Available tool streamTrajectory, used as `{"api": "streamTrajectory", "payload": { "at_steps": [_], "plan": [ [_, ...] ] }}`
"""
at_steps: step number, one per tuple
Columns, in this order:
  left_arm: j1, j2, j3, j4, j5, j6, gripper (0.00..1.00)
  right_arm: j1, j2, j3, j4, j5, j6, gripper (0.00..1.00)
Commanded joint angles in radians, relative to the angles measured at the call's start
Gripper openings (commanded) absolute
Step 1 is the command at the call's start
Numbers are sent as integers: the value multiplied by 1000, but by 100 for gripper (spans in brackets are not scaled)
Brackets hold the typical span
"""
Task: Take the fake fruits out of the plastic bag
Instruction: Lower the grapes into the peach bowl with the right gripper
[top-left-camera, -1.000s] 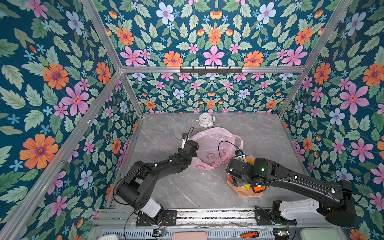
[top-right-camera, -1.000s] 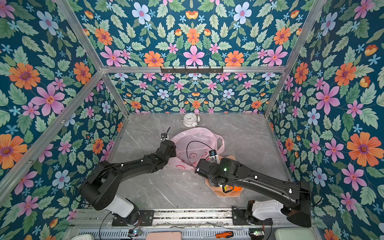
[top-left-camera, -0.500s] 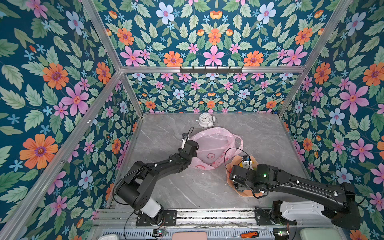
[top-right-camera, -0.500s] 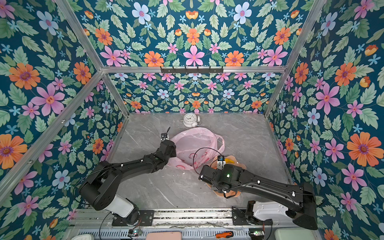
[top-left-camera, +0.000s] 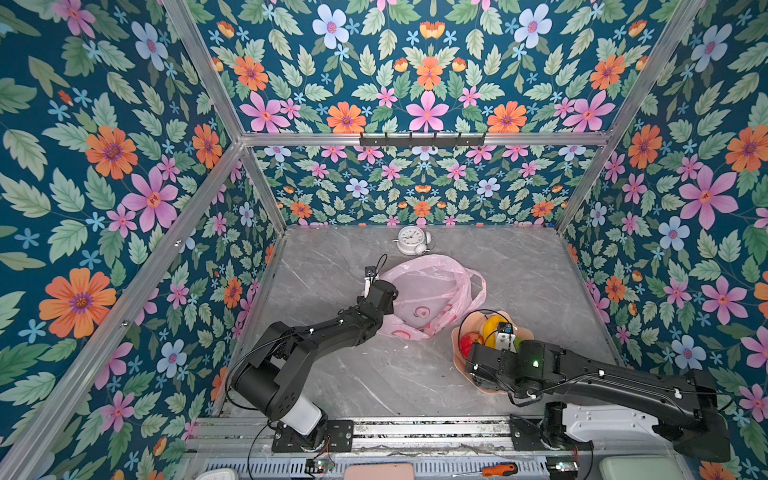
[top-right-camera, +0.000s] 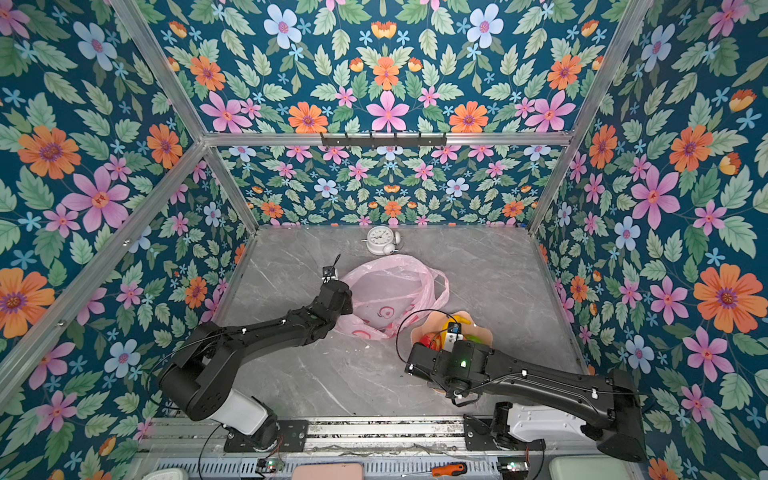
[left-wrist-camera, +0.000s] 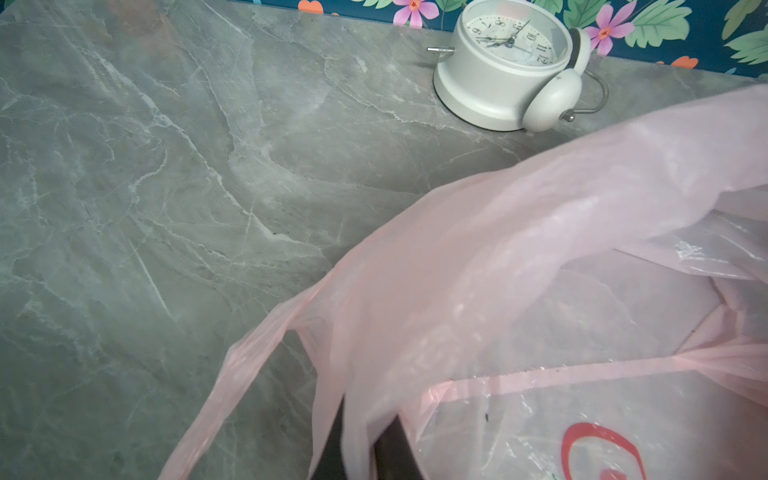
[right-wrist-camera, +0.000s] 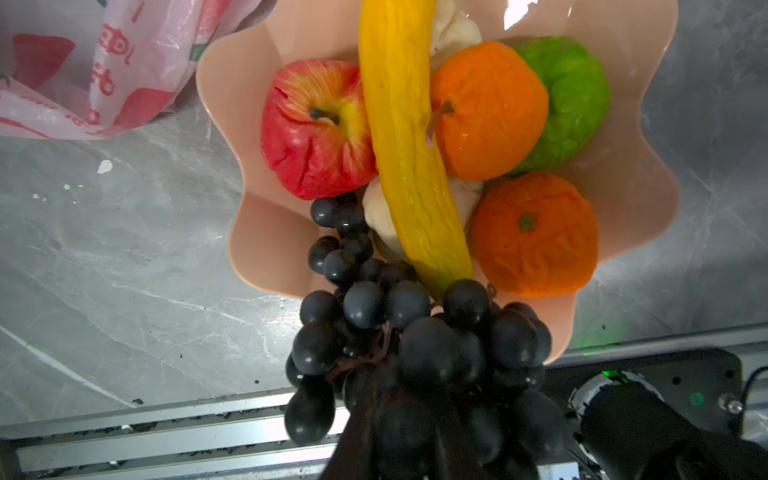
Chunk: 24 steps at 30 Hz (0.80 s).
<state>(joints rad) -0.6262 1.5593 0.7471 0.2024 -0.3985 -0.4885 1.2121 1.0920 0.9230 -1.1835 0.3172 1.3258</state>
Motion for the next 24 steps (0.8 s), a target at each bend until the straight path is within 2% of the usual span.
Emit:
{"api": "streamTrajectory", "payload": {
  "at_steps": [1, 11, 24],
  "plan": [
    [1, 4, 9, -6, -1, 2, 11, 1, -22, -16, -17, 22, 36, 19],
    [0, 7, 6, -5, -5, 2, 11, 1, -37, -79, 33, 29, 43, 22],
    [1, 1, 3, -3, -3, 4, 11, -45, -15, -102, 87, 34, -19, 24]
  ]
}}
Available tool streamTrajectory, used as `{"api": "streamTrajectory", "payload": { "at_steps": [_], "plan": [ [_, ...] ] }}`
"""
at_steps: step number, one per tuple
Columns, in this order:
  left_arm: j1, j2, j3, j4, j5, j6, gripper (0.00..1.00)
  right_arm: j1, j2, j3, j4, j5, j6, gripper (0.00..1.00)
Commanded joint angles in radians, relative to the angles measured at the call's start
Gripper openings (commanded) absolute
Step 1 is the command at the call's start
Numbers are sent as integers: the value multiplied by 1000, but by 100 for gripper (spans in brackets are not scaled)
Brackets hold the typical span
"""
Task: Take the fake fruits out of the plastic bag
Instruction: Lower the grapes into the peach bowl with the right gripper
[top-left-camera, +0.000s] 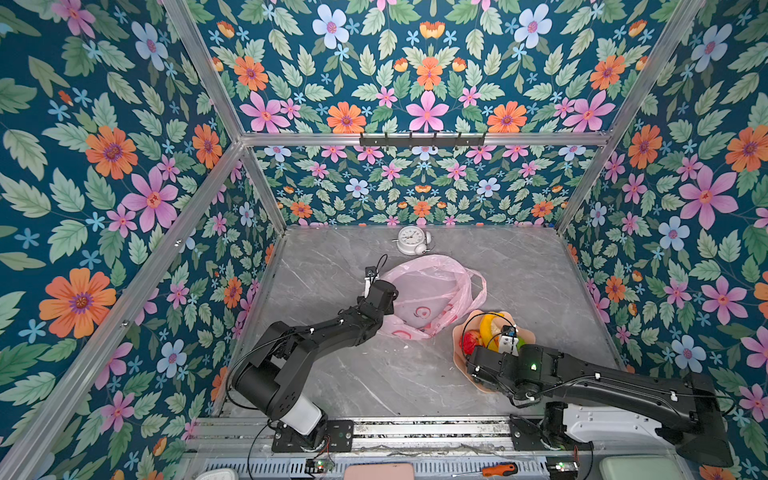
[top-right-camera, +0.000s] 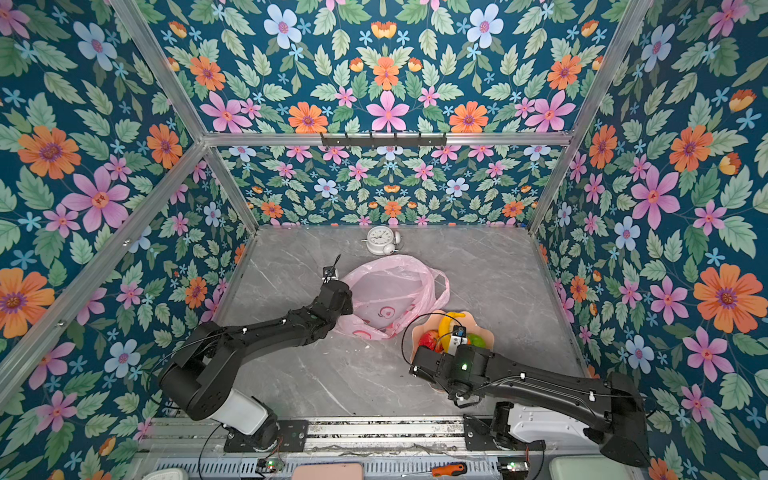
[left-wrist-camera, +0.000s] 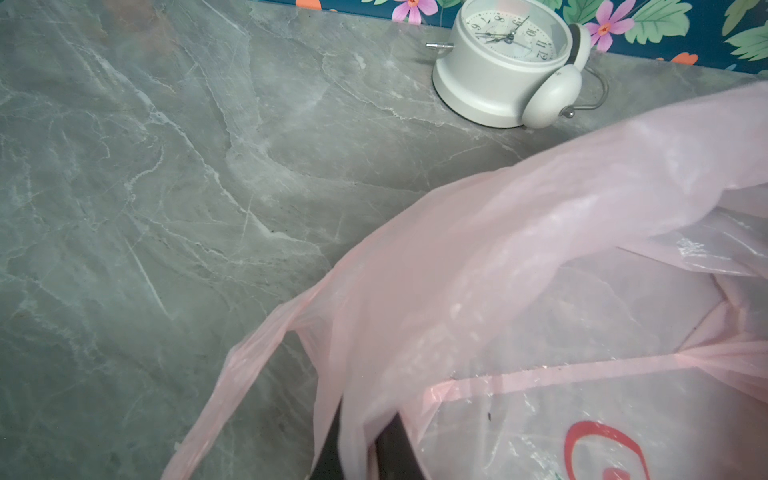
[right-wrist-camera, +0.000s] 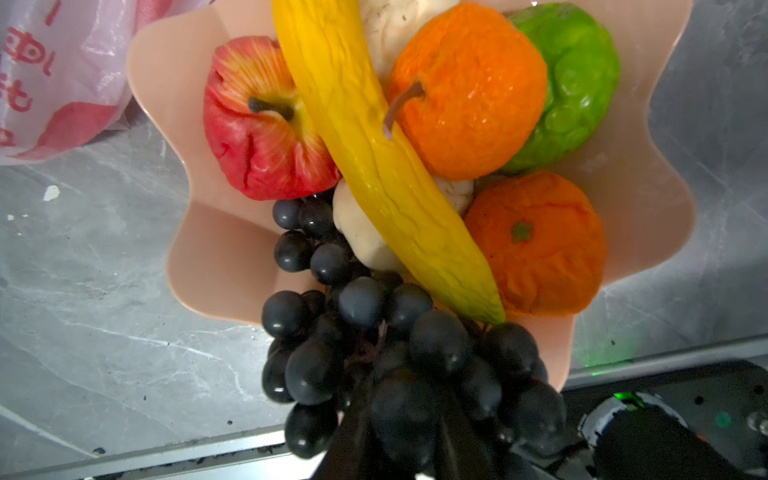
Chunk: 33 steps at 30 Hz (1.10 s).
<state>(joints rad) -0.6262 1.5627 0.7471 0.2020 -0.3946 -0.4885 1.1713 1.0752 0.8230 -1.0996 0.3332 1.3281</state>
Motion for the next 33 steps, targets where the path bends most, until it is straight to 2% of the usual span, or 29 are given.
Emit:
{"api": "streamTrajectory", "payload": {
  "at_steps": [1, 6, 14, 21, 29, 33],
  "plan": [
    [2, -3, 3, -1, -6, 4, 11, -8, 5, -2, 4, 18, -26, 24],
    [1, -4, 2, 2, -6, 5, 12, -14, 21, -2, 21, 5, -47, 38],
    [0, -4, -2, 5, -6, 7, 12, -30, 37, 0, 37, -13, -77, 44],
    [1, -8, -2, 8, -1, 8, 12, -62, 64, 14, 0, -44, -125, 62],
    [2, -11, -4, 10, -5, 8, 12, -77, 82, 34, 22, -91, -195, 72],
    [0, -10, -3, 9, -4, 8, 12, -78, 89, 59, 3, -83, -205, 73]
  ]
}}
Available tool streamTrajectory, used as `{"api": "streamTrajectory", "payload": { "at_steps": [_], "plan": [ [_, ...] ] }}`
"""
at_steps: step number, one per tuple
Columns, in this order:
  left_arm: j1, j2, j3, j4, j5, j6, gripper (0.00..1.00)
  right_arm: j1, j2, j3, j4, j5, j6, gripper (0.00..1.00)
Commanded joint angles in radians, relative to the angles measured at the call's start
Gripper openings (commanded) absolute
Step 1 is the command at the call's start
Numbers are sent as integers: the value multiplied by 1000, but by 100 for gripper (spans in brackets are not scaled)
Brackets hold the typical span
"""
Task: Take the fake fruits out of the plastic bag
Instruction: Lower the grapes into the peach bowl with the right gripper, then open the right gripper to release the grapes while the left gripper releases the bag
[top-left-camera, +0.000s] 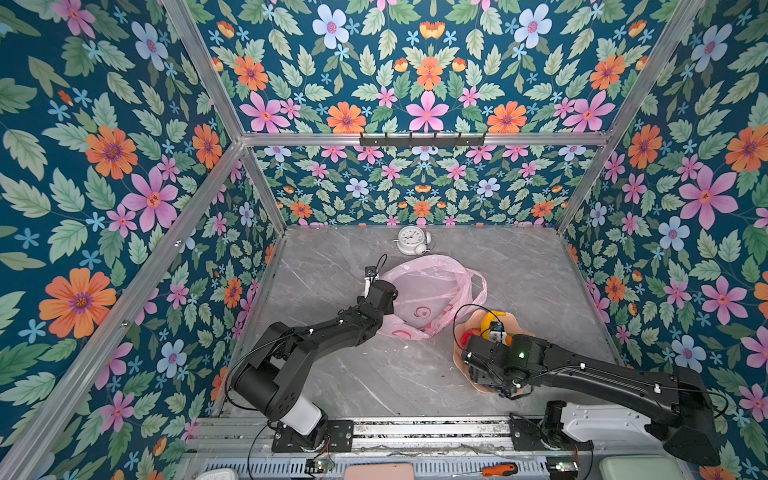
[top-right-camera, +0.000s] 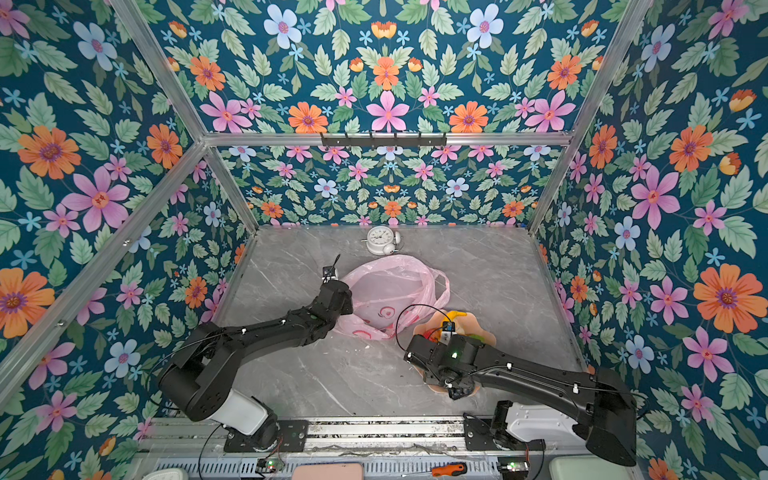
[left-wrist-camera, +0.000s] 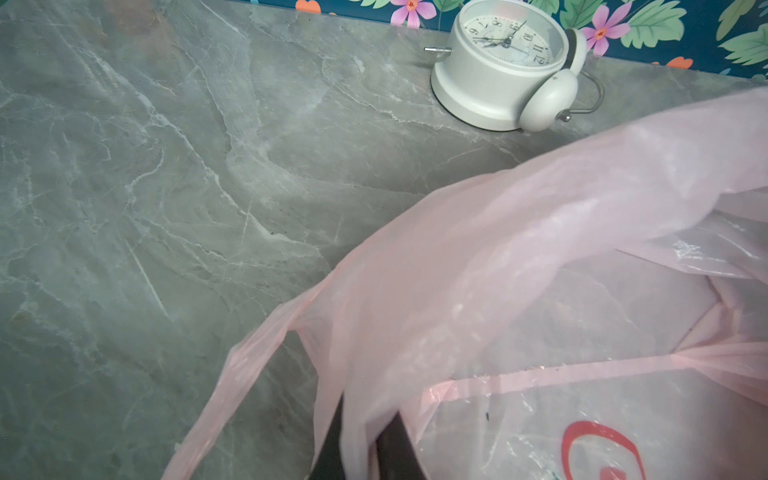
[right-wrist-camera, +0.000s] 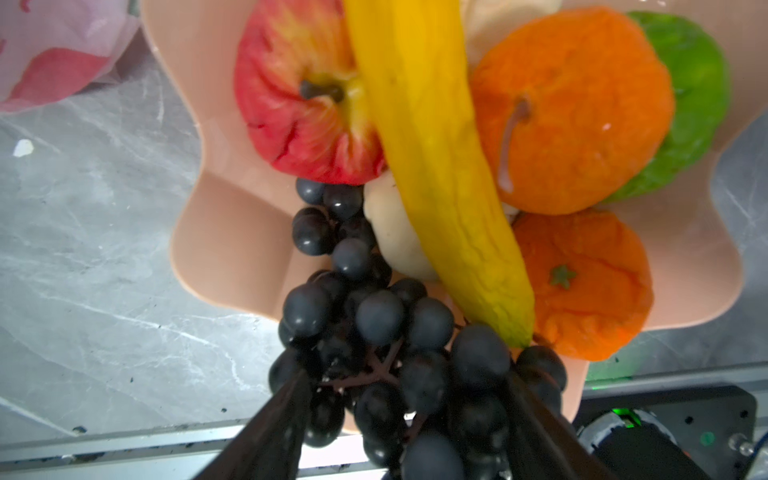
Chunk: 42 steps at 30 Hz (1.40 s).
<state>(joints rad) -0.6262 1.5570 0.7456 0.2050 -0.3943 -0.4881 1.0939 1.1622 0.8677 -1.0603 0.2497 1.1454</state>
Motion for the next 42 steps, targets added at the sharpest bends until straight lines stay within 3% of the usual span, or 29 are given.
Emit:
{"api": "streamTrajectory", "payload": {
  "at_steps": [1, 10, 16, 21, 33, 42],
  "plan": [
    [1, -4, -1, 6, -3, 8, 12, 0, 0, 18, -39, 4, -23, 73],
    [1, -3, -1, 7, 1, 9, 12, -12, -35, 48, -88, 44, -34, 72],
    [1, 0, 4, 7, 11, 11, 12, -26, -42, 71, -111, 62, -57, 78],
    [1, 16, 56, -27, 63, 15, 11, -105, -92, 69, -115, 62, -115, 78],
    [0, 187, 445, -161, 151, -48, 3, -420, -365, 5, -75, 43, -272, 87],
    [2, 420, 807, -193, 157, -106, 0, -505, -445, -61, -53, 49, -225, 94]
  ]
}}
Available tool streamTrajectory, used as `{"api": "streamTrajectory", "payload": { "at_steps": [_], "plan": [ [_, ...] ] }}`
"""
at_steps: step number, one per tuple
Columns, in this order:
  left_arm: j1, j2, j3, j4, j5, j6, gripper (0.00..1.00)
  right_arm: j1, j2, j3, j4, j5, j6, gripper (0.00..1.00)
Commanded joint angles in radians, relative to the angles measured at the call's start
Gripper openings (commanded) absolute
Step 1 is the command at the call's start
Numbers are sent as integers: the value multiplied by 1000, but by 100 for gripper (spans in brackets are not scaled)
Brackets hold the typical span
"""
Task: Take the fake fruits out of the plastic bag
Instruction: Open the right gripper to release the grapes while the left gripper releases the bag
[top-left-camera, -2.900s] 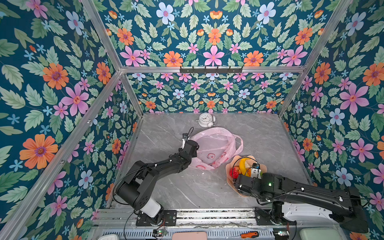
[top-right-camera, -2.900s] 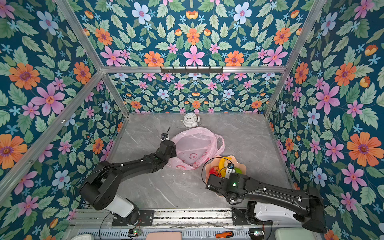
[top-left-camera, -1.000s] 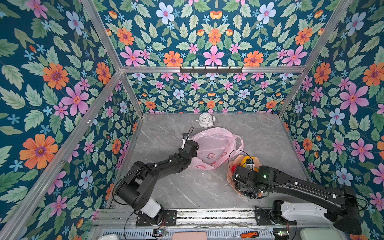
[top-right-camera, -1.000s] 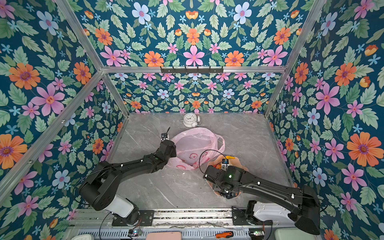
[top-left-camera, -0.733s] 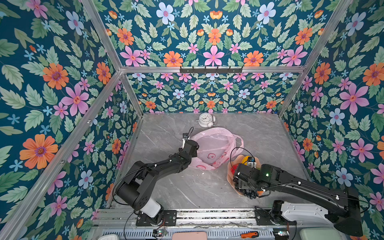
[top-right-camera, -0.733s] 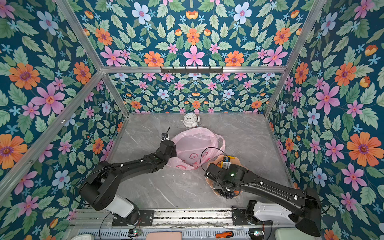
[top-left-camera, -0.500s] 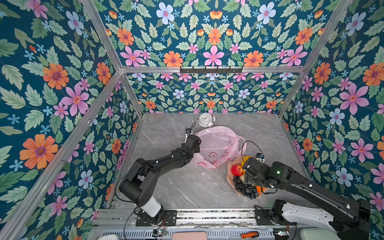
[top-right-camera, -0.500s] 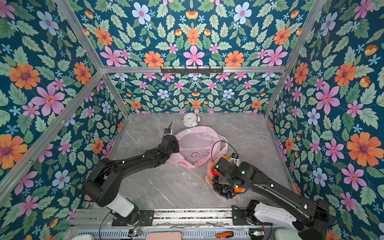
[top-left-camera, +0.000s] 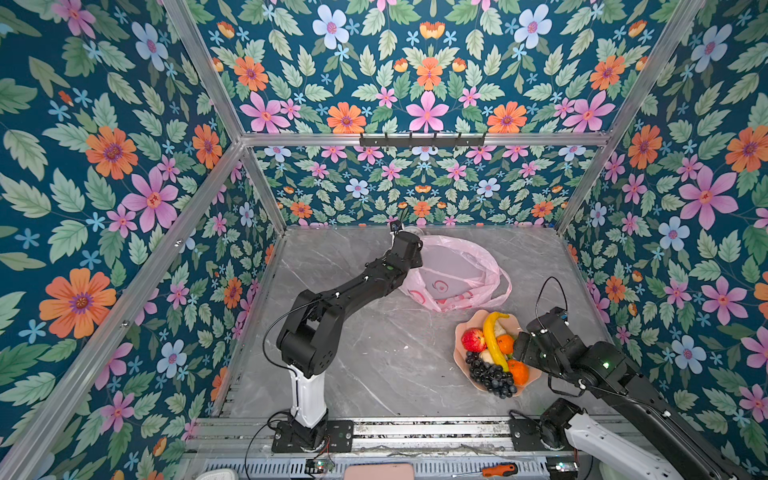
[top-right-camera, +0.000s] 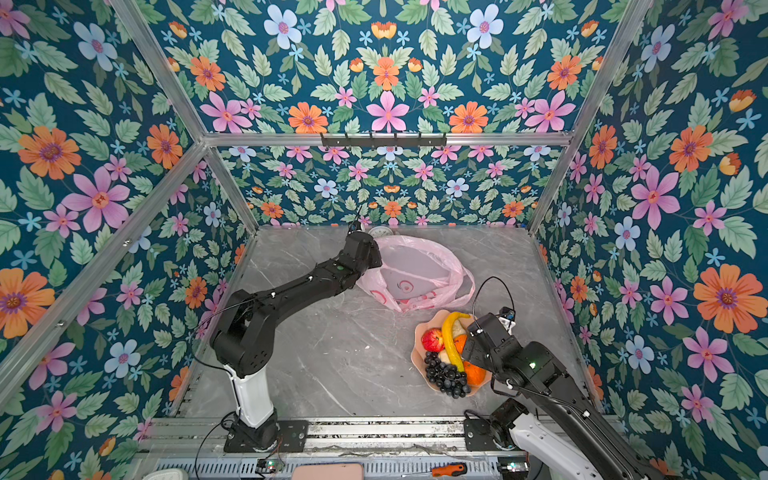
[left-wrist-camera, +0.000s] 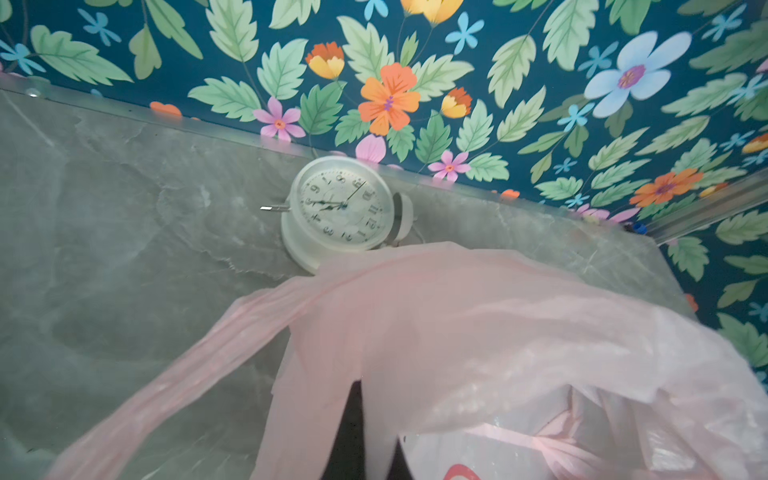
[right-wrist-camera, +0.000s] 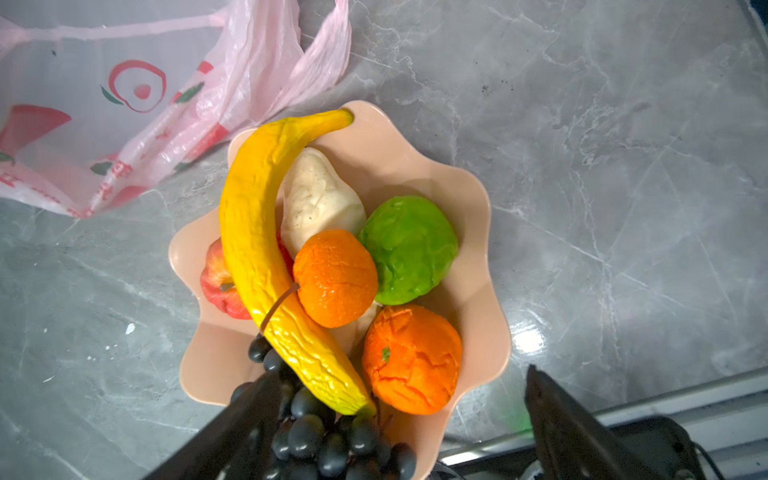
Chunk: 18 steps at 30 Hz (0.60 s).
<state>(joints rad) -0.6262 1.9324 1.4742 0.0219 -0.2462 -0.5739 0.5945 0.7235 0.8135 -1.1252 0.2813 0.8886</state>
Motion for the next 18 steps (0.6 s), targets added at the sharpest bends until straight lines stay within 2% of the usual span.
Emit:
{"api": "streamTrajectory", "payload": {
  "at_steps": [1, 7, 13, 14, 18],
  "plan": [
    [2, 70, 117, -12, 11, -22, 0, -6, -10, -13, 10, 23, 46, 94],
    [10, 239, 352, -28, 17, -17, 2, -7, -70, -66, 51, 30, 98, 94],
    [33, 390, 542, -29, 90, 16, 7, -10, -90, -100, 61, 58, 140, 94],
    [34, 410, 575, -36, 104, 25, 10, -10, -88, -103, 58, 65, 150, 95],
    [36, 467, 677, -96, 116, 55, 38, -19, -97, -127, 59, 70, 188, 99]
  ]
}}
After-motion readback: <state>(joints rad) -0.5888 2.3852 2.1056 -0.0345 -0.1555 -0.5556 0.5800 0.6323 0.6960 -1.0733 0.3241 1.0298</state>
